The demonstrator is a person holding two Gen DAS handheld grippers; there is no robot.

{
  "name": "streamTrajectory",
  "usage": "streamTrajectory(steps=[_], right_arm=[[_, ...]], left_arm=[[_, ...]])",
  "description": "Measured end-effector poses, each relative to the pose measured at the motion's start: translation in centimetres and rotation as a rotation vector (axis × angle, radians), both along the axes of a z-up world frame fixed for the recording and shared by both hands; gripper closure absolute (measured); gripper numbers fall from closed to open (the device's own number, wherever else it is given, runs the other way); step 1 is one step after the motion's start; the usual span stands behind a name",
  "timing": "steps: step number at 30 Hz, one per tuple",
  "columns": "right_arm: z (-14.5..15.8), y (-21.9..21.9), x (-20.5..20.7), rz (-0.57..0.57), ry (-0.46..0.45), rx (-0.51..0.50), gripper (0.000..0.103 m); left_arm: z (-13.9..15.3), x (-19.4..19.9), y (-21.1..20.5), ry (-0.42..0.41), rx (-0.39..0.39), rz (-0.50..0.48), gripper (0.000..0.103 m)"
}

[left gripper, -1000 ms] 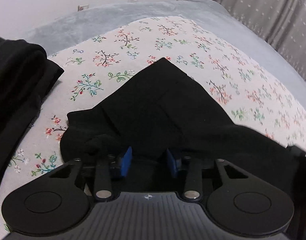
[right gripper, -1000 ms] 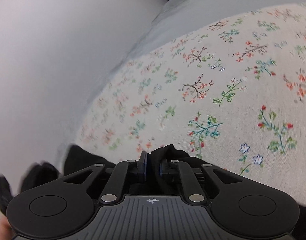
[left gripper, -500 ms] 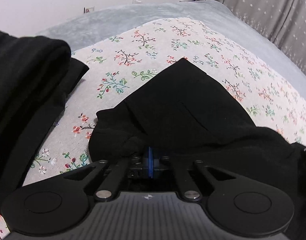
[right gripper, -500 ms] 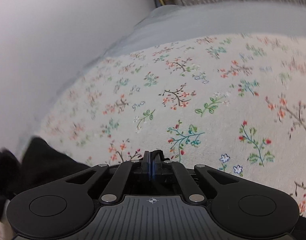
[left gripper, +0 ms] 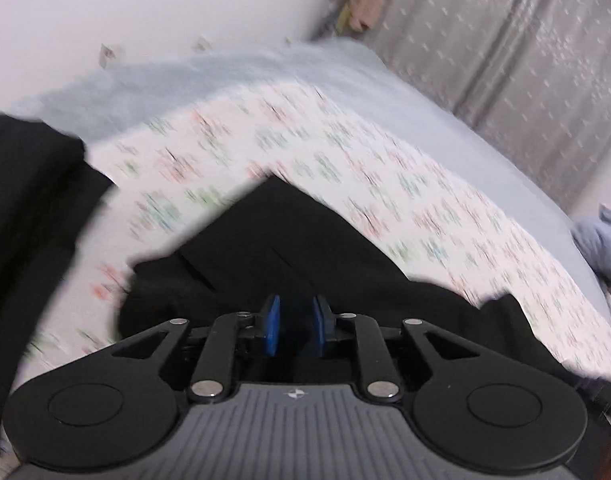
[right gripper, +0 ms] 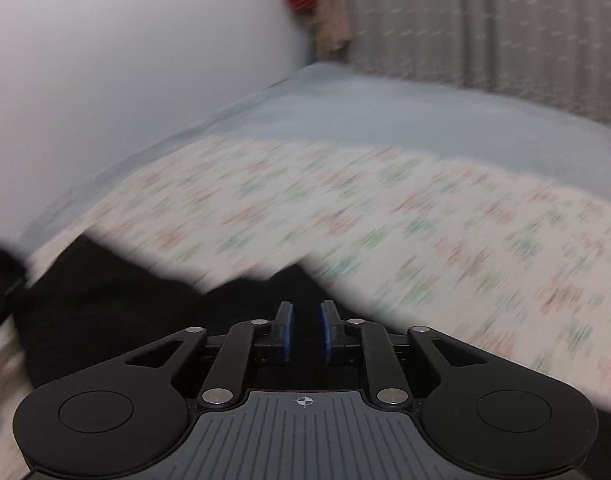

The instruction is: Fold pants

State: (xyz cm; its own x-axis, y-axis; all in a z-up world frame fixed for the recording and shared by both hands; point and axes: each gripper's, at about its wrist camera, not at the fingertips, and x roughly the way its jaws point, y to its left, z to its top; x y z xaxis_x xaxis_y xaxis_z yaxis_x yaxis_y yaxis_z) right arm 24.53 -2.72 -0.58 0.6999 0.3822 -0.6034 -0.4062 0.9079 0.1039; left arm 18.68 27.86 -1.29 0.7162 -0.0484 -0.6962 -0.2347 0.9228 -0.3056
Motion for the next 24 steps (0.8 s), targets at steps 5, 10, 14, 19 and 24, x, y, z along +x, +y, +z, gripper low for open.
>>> streamTrajectory(steps=[5,10,14,19,24], right_arm=[[-5.7,6.0,-8.4,0.124,0.021,-0.222,0.083],[-6.7,2.2,-13.5,0.061,0.03,-0.158,0.083],[-6.4,-3.4,-14.9,0.014,0.051,-0.168,0.083],[-6.5,-15.2,-16.3,-0.23,0.094,-0.16,0.083],[-6.8,-28.7,-19.7,-0.575,0.16,-0.014,0.091]], left_arm=[[-2.3,0.7,-0.1,0.1,0.099,-0.008,0.075],[-2.7,0.4,2.1,0.105,0.108,0.028,0.088],[-2.7,0.2,2.0,0.102,0.144,0.022,0.092],[-2.7,0.2,0.6,0.099,0.241,0.014,0.092],[-2.9,0.6,0.0,0.107,0.295,0.023,0.092]])
